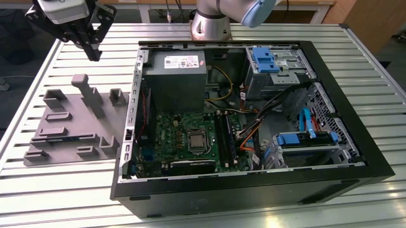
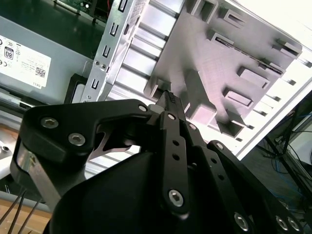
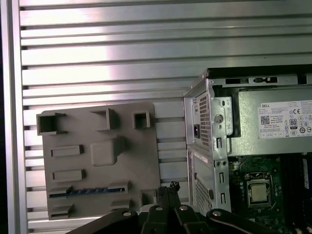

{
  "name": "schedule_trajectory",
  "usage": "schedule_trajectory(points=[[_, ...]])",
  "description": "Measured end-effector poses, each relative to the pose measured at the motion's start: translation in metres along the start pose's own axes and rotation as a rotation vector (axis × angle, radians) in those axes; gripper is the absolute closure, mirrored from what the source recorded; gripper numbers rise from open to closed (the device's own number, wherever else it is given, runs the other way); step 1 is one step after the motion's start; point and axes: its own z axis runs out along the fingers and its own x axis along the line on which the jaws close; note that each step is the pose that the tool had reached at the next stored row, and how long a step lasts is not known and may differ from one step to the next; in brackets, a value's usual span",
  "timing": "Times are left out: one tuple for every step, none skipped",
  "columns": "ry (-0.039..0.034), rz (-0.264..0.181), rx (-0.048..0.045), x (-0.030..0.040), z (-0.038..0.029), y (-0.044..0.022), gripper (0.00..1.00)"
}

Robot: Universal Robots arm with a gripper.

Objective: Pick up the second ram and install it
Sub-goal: 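Reach for the second ram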

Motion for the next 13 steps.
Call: schedule_trajectory(points=[[0.0001,0.0,0.0001,0.0009,-0.0001,-0.0001,0.89],[0.0,0.0,0.0001,0.0018,-0.0001,-0.0001,0.89],[0.0,0.0,0.0,0.0028,-0.0001,-0.0003,0.89],[0.0,0.0,0.0,0.0036,-0.0001,-0.0008,0.89],[0.0,0.0,0.0,0.0043,-0.0002,-0.0015,0.89],[0.0,0.0,0.0,0.005,-0.0001,-0.0025,0.89],[0.0,0.0,0.0,0.0057,-0.0002,-0.0037,0.89],[-0.0001,0.0,-0.0001,0.0065,-0.0001,-0.0052,0.89],[0.0,0.0,0.0,0.0075,-0.0001,-0.0069,0.89],[0.0001,0.0,0.0001,0.0087,-0.0002,-0.0087,0.89],[0.0002,0.0,0.0001,0.0104,-0.0003,-0.0107,0.89],[0.0001,0.0,0.0,0.0121,-0.0002,-0.0127,0.89],[0.0,0.0,-0.0001,0.0138,-0.0002,-0.0146,0.89]])
